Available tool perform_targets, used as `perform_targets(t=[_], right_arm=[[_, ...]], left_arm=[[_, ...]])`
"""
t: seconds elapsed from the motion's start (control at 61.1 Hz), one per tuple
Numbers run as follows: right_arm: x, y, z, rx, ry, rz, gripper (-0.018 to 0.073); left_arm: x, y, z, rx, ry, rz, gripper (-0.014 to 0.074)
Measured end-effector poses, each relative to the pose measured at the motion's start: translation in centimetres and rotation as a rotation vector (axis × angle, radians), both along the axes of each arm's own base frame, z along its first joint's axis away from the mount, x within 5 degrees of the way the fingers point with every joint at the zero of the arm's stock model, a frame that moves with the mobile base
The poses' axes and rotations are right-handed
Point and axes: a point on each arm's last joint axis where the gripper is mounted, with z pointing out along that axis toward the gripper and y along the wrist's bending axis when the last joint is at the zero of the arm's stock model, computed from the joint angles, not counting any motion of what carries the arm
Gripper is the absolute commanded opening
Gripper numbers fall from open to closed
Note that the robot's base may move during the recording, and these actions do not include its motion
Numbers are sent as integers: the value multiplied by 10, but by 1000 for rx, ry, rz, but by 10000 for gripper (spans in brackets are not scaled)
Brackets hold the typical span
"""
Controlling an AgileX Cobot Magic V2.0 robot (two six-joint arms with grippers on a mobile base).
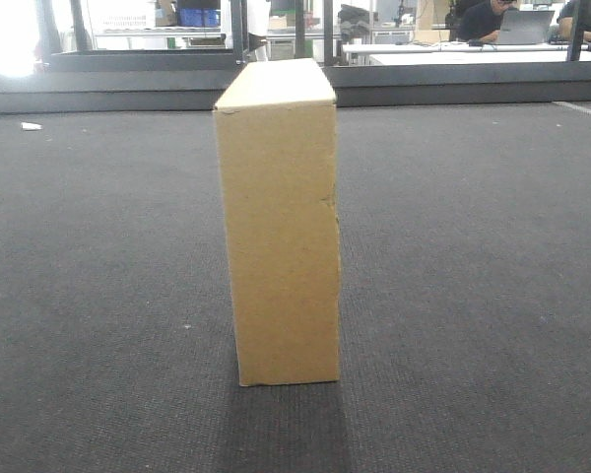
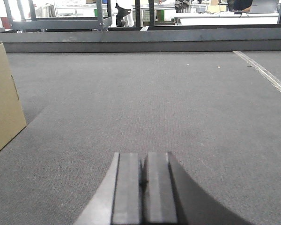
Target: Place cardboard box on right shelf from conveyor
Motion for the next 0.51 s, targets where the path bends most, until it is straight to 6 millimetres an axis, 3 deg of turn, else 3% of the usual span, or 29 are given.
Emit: perform_targets(t=[0.507], right_arm=[[0, 0, 0, 0, 0, 0, 50]], left_arm=[[0, 0, 0, 0, 0, 0, -116]])
